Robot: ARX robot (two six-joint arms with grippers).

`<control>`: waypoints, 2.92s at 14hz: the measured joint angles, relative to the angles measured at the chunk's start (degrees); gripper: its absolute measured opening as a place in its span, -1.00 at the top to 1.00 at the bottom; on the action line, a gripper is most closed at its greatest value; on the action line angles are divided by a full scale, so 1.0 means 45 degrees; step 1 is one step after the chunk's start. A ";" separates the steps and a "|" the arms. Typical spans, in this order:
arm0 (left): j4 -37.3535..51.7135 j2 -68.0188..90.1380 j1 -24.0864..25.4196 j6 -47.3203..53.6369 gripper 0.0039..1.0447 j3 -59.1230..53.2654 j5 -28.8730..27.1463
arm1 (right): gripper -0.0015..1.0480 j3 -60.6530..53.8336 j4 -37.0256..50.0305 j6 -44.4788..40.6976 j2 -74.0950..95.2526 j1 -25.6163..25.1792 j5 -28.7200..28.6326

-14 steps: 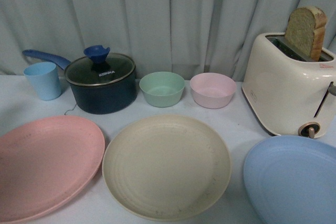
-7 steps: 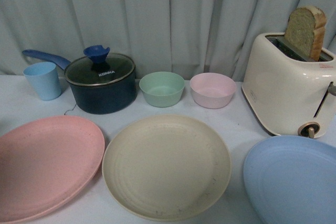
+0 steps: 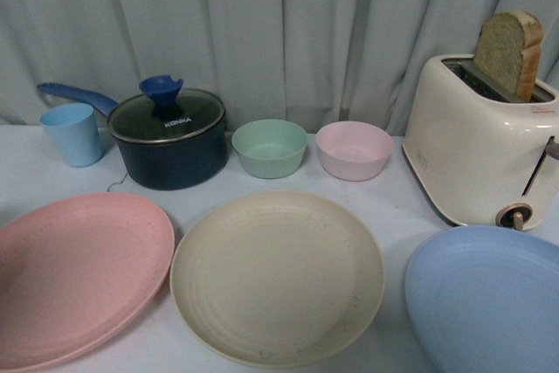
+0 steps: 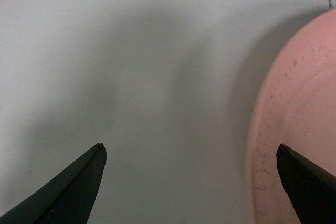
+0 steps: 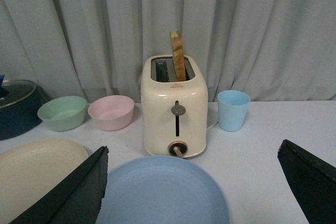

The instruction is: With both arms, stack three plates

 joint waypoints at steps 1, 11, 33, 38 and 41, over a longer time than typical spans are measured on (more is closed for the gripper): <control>0.0010 0.0073 -0.0024 0.0019 -0.88 0.0000 -0.0049 | -0.87 0.0000 0.0000 0.0000 0.0000 0.0000 0.0000; -0.1962 -0.3619 -0.0087 0.1413 0.96 -0.0879 -0.0107 | -0.87 0.0000 -0.0005 0.0000 0.0000 0.0000 0.0000; -0.0010 -0.1447 -0.8029 -0.3463 0.96 0.0529 -0.2278 | -0.87 0.0000 -0.0005 0.0005 0.0000 0.0000 0.0000; -0.0039 -0.1171 -0.8194 -0.4595 0.51 0.0403 -0.1744 | -0.87 0.0000 -0.0005 0.0000 0.0000 0.0000 0.0000; 0.0787 -0.2001 -0.8068 -0.5741 -0.15 -0.0049 -0.1185 | -0.87 0.0000 -0.0005 0.0000 0.0000 0.0000 0.0000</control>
